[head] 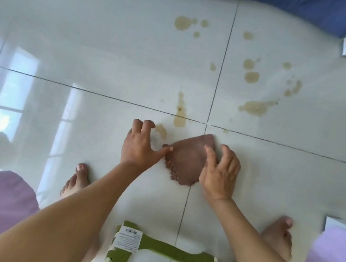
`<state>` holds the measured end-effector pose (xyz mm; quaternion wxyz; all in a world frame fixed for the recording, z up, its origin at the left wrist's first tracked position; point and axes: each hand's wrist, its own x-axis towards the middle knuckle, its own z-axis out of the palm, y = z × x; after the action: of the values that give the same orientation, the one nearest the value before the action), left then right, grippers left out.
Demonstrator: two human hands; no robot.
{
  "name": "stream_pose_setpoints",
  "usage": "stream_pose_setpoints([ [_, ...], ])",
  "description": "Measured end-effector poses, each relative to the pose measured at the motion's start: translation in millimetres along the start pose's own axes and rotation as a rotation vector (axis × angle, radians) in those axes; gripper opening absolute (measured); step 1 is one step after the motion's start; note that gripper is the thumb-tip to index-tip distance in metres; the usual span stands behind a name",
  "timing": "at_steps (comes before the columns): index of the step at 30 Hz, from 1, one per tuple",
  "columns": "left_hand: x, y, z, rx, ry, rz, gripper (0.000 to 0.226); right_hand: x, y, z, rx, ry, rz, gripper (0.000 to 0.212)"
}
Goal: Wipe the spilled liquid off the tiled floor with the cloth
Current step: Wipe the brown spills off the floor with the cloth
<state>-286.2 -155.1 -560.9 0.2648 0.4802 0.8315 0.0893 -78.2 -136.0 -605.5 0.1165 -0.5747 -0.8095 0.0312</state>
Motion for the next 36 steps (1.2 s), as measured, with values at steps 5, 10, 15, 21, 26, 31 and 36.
stream_pose_setpoints([
  [5, 40, -40, -14, -0.012, 0.274, -0.035, 0.056, 28, 7, -8, -0.007, -0.348, -0.633, 0.049],
  [10, 88, -60, -13, 0.123, 0.184, -0.037, 0.066, 24, 23, 10, -0.121, -0.564, -0.829, 0.053],
  [15, 94, -69, -3, 0.181, 0.193, -0.024, 0.067, 24, 10, 22, -0.077, -0.49, -0.847, 0.055],
  [21, 95, -69, -2, 0.176, 0.207, -0.035, 0.065, 47, -19, 33, -0.037, -0.401, -0.7, 0.058],
  [26, 97, -68, -4, 0.168, 0.219, -0.042, 0.064, 103, -39, 45, -0.037, -0.384, -0.539, 0.064],
  [31, 96, -68, -6, 0.178, 0.217, -0.05, 0.064, 172, -52, 56, -0.052, -0.389, -0.455, 0.065],
  [36, 96, -67, -6, 0.163, 0.215, -0.049, 0.063, 176, -62, 61, 0.0, -0.331, -0.385, 0.054],
])
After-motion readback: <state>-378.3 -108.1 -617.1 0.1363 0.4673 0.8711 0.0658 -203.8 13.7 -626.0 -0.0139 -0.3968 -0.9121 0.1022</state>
